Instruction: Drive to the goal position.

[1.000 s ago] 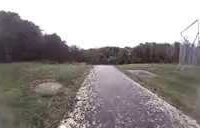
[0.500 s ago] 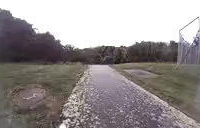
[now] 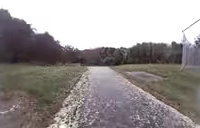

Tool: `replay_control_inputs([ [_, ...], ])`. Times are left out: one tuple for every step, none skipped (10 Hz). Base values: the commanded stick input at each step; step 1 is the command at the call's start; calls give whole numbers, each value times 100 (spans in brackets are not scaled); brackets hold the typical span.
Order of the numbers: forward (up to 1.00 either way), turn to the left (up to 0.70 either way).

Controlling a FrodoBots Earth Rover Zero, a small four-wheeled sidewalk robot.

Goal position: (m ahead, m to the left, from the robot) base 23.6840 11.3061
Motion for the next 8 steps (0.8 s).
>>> replay_control_inputs([
  [100, 0],
  [100, 0],
  [100, 0],
  [100, 0],
  [100, 0],
  [100, 0],
  [100, 0],
  [100, 0],
])
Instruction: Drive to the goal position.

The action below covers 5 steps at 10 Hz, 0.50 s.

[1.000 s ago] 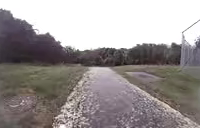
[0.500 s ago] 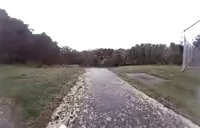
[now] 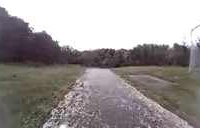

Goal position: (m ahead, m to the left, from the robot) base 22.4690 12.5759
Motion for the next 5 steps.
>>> replay_control_inputs([
  [100, 0],
  [100, 0],
  [100, 0],
  [100, 0],
  [100, 0],
])
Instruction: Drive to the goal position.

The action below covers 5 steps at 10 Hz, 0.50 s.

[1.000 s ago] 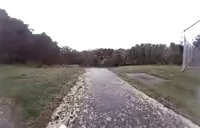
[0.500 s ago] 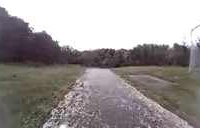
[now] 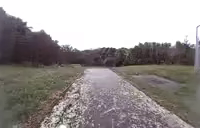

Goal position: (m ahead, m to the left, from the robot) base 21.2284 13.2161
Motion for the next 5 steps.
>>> replay_control_inputs([
  [100, 0],
  [100, 0],
  [100, 0],
  [100, 0],
  [100, 0],
])
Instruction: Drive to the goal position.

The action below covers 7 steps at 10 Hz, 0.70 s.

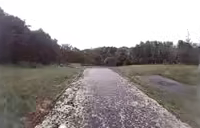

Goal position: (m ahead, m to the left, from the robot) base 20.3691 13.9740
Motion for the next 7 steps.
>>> replay_control_inputs([
  [100, 0],
  [100, 0],
  [100, 0],
  [100, 0],
  [100, 0],
  [100, 0],
  [100, 0],
])
